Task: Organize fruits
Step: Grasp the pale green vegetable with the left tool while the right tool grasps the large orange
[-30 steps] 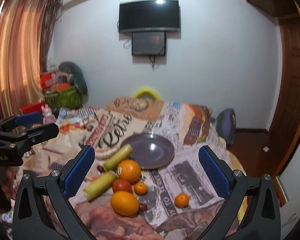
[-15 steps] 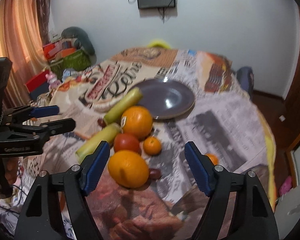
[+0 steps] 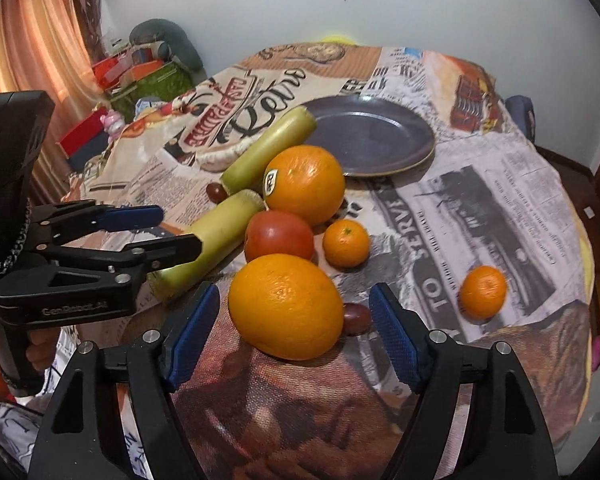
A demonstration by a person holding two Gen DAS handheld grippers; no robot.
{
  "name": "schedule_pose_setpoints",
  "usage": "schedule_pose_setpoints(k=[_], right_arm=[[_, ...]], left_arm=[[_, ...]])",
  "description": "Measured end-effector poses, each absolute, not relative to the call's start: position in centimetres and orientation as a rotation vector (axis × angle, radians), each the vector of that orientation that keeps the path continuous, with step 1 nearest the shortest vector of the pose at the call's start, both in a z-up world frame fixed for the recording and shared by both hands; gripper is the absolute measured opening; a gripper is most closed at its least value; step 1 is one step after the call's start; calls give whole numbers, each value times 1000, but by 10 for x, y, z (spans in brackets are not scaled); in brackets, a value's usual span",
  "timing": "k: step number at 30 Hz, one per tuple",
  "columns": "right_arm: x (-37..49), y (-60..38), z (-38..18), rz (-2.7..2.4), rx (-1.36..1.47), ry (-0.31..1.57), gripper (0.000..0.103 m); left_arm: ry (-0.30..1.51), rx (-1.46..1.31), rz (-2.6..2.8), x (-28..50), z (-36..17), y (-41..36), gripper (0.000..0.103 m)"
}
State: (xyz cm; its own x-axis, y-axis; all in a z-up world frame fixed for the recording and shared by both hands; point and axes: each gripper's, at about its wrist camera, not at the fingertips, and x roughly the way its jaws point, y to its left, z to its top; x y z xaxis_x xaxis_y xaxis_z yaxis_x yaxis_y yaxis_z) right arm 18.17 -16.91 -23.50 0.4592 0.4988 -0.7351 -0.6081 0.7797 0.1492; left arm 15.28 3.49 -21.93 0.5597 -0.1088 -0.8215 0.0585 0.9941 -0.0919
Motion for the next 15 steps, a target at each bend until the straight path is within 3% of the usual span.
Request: schedule_pose_setpoints(k=[7, 13, 15], right_arm=[[187, -162, -247, 705, -152, 896, 75], [190, -165, -249, 725, -112, 907, 62], [191, -165, -249, 723, -111, 910, 62]], left_arm=[[1006, -87, -140, 166, -232, 32, 41], [1007, -97, -141, 173, -237, 31, 39], [1004, -89, -140, 173, -237, 31, 39]])
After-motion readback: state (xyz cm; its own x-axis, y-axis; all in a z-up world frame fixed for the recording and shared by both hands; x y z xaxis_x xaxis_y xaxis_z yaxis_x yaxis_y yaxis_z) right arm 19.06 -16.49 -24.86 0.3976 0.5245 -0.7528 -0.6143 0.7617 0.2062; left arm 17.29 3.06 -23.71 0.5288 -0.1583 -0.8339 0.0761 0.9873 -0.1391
